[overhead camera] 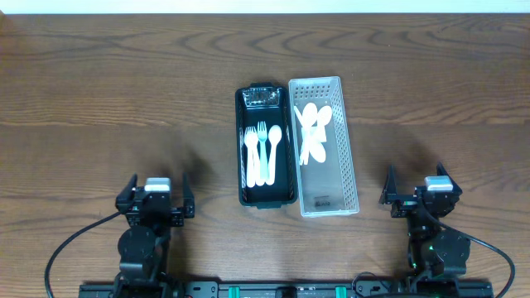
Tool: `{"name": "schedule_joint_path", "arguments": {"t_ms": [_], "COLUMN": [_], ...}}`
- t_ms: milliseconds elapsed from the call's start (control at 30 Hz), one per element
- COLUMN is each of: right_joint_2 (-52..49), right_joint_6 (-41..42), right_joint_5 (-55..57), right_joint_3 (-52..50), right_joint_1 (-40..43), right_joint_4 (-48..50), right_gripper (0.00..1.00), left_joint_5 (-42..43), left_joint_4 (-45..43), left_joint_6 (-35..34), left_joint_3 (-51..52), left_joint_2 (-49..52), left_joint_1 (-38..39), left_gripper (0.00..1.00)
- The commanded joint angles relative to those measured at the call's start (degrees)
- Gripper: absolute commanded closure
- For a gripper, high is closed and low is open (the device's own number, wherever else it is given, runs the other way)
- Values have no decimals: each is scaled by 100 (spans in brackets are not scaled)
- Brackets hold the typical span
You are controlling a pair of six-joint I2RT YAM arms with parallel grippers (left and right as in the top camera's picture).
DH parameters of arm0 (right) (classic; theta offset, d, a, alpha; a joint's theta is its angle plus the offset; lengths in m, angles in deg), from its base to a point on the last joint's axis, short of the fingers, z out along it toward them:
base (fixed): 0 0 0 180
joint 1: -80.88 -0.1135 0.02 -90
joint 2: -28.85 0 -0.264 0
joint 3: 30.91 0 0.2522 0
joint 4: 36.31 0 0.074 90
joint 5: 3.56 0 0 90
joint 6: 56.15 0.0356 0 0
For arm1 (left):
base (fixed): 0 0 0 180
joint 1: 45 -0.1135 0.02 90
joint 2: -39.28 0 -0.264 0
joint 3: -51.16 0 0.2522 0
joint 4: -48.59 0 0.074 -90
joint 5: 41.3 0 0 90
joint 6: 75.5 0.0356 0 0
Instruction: Pack container
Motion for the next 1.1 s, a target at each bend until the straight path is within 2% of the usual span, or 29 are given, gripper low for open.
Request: {"name": "schedule_joint_path", "arguments": {"t_ms": [0, 167, 1067], "right_joint_2": [57, 57, 57], "right_joint_6": [-72, -70, -72], "right_joint_5": [-42, -42, -42], "right_joint_3": [-24, -24, -24], "right_joint_1": [7, 7, 7], "right_joint_4": [-7, -7, -7], "right_gripper": [1, 1, 1], "left_joint_5": [553, 769, 769], "left_joint_4": [-2, -9, -22], "left_joint_6": [216, 195, 48], "left_joint_3": [173, 173, 173], "left_joint_2": [-63, -63, -50], "left_joint_1": [-151, -286, -297], "left_gripper": [2, 2, 2]}}
